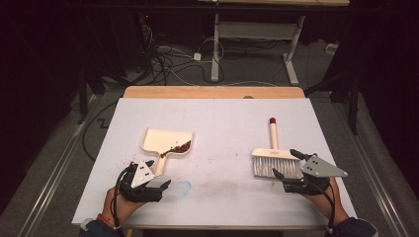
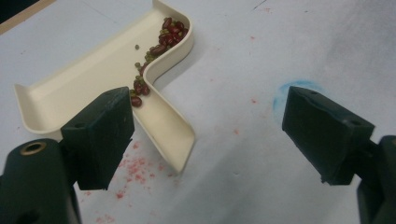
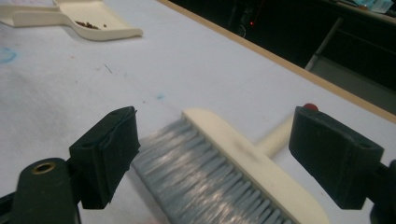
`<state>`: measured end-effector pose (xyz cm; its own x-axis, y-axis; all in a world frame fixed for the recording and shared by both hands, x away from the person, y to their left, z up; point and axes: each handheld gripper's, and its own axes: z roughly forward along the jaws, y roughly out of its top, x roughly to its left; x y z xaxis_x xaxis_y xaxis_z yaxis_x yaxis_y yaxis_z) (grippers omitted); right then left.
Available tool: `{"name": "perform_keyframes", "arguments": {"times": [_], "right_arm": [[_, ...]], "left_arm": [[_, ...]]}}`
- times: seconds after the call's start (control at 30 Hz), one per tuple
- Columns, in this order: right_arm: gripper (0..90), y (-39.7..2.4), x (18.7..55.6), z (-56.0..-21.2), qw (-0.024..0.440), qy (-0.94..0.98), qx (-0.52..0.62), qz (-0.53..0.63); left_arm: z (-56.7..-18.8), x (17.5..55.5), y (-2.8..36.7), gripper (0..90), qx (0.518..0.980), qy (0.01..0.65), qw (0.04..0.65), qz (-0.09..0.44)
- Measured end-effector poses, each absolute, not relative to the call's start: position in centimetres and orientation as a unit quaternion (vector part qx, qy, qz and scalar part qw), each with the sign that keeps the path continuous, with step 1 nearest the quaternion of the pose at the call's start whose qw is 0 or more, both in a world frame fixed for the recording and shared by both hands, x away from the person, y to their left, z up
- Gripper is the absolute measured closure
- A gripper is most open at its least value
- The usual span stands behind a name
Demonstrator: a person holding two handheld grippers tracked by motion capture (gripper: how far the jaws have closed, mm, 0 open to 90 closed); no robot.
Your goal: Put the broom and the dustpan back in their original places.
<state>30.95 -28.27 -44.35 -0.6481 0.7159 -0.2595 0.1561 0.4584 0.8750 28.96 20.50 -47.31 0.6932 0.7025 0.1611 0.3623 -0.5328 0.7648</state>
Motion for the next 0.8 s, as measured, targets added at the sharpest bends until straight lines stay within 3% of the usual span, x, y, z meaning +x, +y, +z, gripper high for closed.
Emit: {"name": "perform_keyframes", "arguments": {"times": [0.8], "right_arm": [[16.7,-30.1,29.2,-46.0,0.323,0.788,0.297,0.432]], "left_arm": [[-47.1,29.2,19.9,16.7,0.843,0.309,0.372,0.235]]}}
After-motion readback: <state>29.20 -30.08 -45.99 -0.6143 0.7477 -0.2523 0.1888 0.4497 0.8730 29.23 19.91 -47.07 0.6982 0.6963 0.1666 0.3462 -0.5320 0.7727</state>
